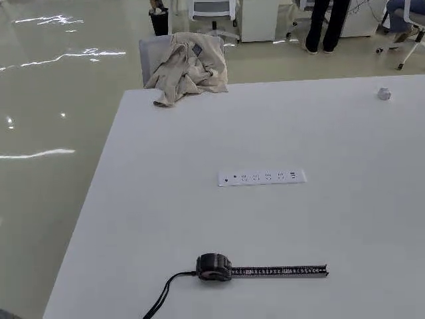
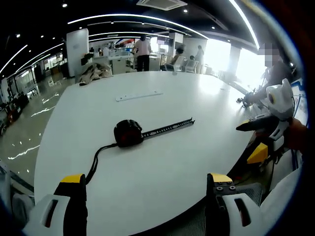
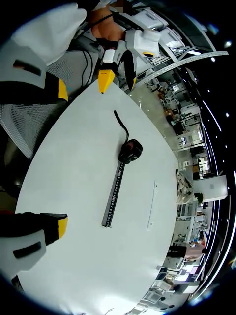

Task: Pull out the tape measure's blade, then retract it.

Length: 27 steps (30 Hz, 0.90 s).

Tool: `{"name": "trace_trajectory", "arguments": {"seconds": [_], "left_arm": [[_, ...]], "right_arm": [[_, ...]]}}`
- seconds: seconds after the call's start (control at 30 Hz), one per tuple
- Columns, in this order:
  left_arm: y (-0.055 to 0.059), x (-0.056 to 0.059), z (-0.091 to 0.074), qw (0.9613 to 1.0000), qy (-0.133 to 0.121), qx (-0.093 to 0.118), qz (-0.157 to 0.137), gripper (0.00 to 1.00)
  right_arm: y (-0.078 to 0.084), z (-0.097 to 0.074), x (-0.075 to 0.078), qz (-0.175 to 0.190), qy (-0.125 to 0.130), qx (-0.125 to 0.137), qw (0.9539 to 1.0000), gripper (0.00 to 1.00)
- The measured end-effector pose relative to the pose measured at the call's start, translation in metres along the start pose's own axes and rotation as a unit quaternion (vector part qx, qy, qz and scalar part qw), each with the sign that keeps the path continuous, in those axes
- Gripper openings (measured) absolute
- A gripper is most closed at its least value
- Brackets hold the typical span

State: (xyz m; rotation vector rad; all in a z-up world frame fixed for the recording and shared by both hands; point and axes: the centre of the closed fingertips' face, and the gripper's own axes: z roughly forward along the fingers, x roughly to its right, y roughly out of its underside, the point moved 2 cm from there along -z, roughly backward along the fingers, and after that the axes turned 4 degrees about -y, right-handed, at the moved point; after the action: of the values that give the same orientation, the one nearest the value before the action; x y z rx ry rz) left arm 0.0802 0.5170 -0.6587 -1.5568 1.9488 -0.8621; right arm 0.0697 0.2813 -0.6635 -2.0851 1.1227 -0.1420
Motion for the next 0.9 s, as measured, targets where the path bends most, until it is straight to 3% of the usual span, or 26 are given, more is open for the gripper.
{"name": "trace_trajectory", "arguments": {"seconds": [0.2, 0.33, 0.7, 0.9], "left_arm": [[0.001, -0.003, 0.000, 0.9999, -0.007, -0.001, -0.015, 0.99], [0.000, -0.004, 0.002, 0.9992, -0.006, 0.004, -0.040, 0.97], [0.001, -0.001, 0.013, 0.9987, -0.005, -0.011, -0.049, 0.96], [-0.006, -0.004, 0.019, 0.9984, -0.008, -0.008, -0.055, 0.94]], "right_arm": [[0.002, 0.001, 0.000, -0.001, -0.001, -0.001, 1.0000, 0.94], [0.002, 0.002, 0.002, 0.000, -0.002, 0.000, 1.0000, 0.94], [-0.001, 0.008, 0.006, -0.006, -0.002, -0.003, 1.0000, 0.94], [-0.004, 0.016, 0.010, -0.012, -0.004, -0.002, 0.9999, 0.94]]}}
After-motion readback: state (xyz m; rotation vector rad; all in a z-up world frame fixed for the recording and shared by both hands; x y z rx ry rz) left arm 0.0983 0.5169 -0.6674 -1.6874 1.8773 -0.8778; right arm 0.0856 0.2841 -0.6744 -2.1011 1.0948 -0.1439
